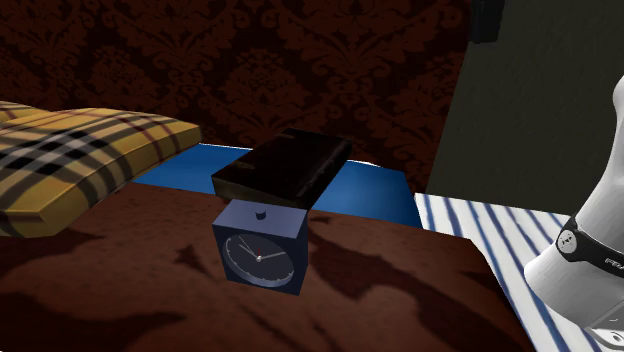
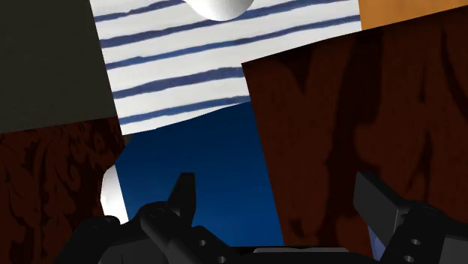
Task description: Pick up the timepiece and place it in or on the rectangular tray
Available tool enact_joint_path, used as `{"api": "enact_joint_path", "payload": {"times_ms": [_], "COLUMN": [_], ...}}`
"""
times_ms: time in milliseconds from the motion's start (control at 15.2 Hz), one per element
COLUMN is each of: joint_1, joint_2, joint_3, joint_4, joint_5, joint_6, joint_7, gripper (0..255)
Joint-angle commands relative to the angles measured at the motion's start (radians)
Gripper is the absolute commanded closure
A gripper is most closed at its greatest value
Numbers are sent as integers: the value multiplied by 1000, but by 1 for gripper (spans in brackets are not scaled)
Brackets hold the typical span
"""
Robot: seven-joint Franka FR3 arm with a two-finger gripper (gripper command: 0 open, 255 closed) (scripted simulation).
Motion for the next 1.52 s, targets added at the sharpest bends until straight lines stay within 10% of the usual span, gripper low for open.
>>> {"api": "enact_joint_path", "payload": {"times_ms": [0,1452], "joint_1": [0,94], "joint_2": [0,714], "joint_3": [0,271], "joint_4": [0,235], "joint_5": [0,23], "joint_6": [0,526], "joint_7": [0,296], "gripper": [0,0]}}
